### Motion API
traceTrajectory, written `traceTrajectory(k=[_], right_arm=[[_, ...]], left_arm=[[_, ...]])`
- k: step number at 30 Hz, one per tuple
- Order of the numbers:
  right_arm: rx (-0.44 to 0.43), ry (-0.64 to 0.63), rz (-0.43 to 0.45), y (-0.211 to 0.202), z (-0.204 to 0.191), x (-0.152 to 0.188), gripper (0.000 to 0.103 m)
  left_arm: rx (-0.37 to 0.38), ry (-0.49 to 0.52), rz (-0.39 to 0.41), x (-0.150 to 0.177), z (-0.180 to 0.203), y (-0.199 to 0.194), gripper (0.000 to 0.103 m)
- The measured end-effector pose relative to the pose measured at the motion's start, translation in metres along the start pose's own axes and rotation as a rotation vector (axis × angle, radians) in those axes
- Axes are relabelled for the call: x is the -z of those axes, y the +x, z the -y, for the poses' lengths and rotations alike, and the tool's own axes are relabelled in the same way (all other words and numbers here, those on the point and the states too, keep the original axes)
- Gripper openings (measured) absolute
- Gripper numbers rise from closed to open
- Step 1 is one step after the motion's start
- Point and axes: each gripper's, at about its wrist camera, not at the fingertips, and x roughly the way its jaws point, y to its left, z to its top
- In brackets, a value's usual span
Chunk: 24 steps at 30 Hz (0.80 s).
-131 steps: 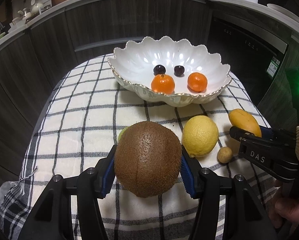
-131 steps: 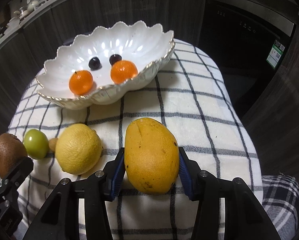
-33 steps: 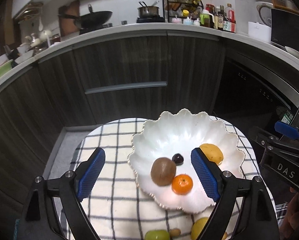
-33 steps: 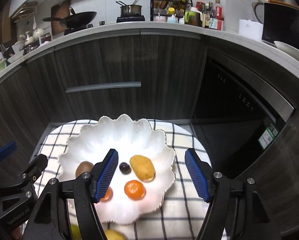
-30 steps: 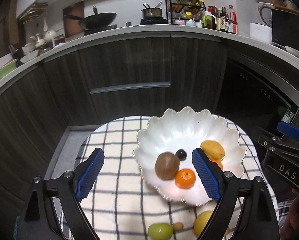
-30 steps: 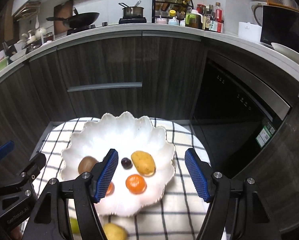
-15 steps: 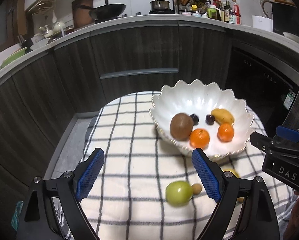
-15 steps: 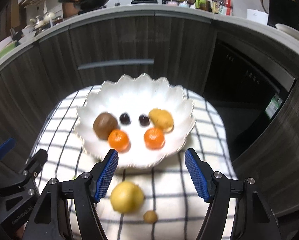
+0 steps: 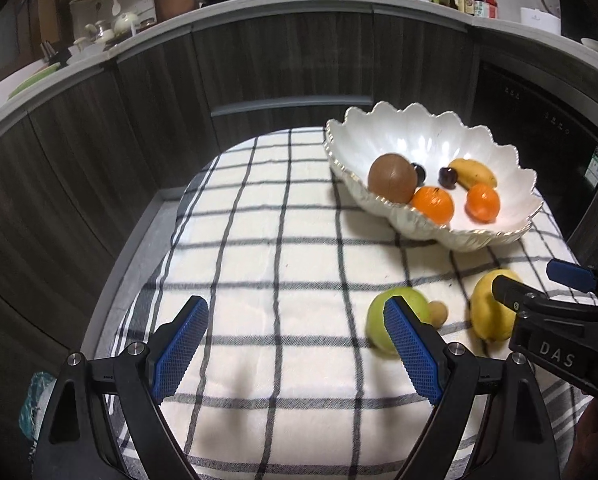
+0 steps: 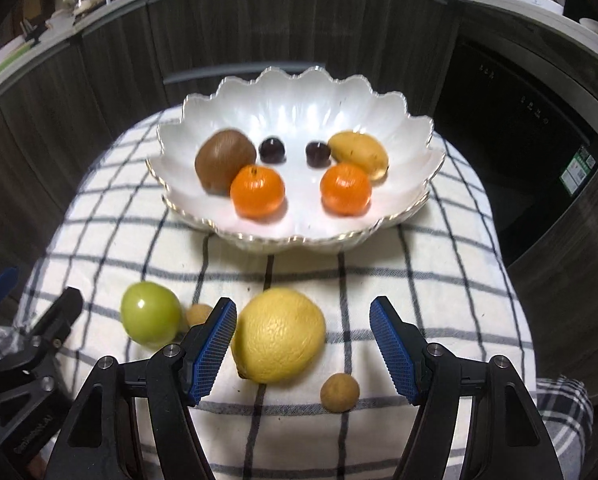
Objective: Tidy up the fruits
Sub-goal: 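Withdraw both tools toward the green apple and the lemon, then grasp the green apple with the left gripper while the right grasps the lemon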
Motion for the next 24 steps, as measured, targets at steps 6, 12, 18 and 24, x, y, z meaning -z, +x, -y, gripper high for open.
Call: traceTrajectory(k=[6,12,18,24], right_arm=[[-0.008,-0.01,-0.024,0.016,-0.009,0.002,0.07],[-0.031,0.012,-0.063,0.035,-0.009,0.006,0.07],[-0.057,0.011,-0.06,0.04,-0.007,0.009,0.06],[-0.065,0.021,-0.019,0.026,0.001,0.007,0.059]], left_arm=[[0.0,-0.023,-0.018,0.004,-0.006,0.007,0.09],[-0.003,-0.021,-0.024,0.005,-0.007,0.009,0.09],[0.005,-0.01,-0.033,0.005,-0.001,0.01,0.09],[0.029,0.001,-0.032,0.003,0.007,0.009,0.09]])
